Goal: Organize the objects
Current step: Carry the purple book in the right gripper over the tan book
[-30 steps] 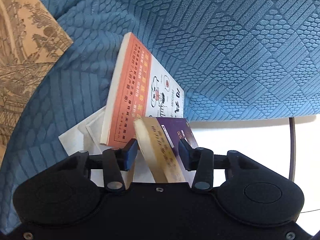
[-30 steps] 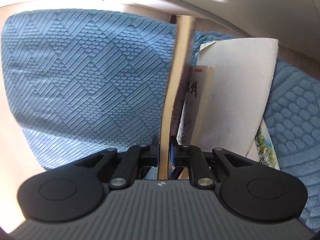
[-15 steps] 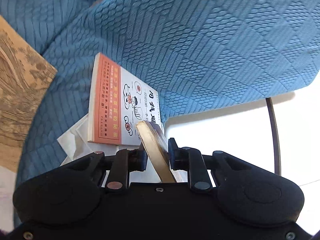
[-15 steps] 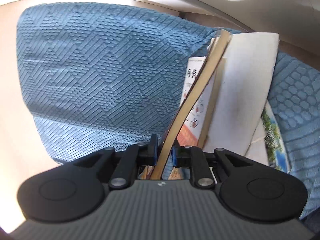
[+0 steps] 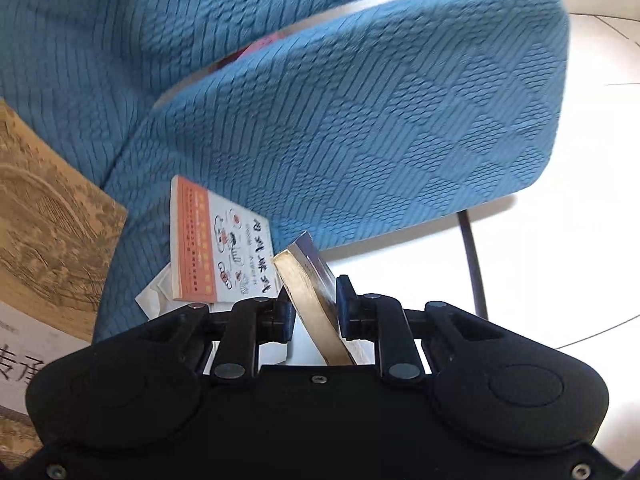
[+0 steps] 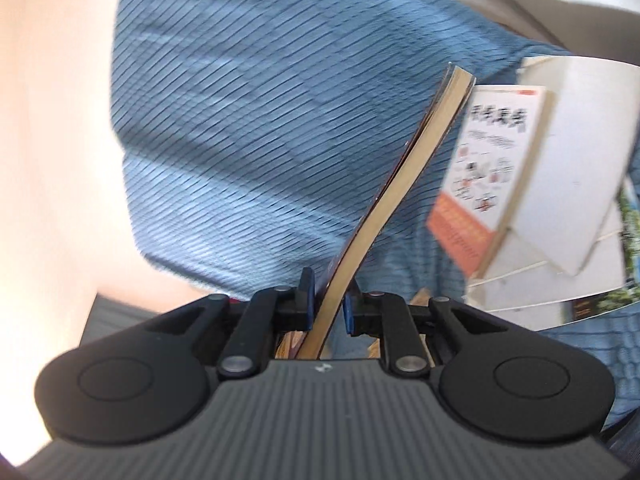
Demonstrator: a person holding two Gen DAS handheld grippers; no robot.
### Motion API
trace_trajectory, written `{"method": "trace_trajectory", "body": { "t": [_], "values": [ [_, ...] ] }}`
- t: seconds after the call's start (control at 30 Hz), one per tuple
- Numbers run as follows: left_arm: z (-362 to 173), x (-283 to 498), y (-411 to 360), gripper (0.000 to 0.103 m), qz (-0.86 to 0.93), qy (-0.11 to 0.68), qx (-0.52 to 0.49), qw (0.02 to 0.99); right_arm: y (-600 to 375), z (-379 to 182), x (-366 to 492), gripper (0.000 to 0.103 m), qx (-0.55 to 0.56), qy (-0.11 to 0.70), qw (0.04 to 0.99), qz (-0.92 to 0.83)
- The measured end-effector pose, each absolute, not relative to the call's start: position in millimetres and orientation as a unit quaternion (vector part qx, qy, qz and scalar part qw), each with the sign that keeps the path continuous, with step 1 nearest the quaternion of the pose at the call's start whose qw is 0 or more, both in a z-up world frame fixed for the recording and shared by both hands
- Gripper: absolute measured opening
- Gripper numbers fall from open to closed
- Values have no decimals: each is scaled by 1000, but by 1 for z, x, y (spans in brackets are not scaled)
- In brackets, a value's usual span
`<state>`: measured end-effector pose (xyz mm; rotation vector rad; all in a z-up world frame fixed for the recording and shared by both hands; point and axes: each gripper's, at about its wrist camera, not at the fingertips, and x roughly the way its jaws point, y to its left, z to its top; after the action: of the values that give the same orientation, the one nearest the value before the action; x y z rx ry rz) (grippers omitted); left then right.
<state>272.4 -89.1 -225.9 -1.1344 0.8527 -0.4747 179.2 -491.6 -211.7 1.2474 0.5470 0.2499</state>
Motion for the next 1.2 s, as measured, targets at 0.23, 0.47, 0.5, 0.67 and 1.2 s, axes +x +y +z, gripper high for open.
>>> {"method": "trace_trajectory", "body": {
  "t": [0.23,0.47,0.5,0.67,1.2],
  "values": [
    [-186,244,-41,19,-212,357,-514,751,-456,-179,186,18,555,255,773,170],
    [-165,209,10,20,-190,334,-506,772,-412,-165,198,18,546,272,762,217],
    [-165,205,17,20,-186,334,-507,772,-406,-164,200,18,545,276,759,223],
    [-170,184,52,20,-166,331,-516,772,-377,-167,210,19,532,306,751,245],
    [-269,132,88,21,-69,391,-538,743,-331,-263,215,21,524,409,702,255]
  ]
}}
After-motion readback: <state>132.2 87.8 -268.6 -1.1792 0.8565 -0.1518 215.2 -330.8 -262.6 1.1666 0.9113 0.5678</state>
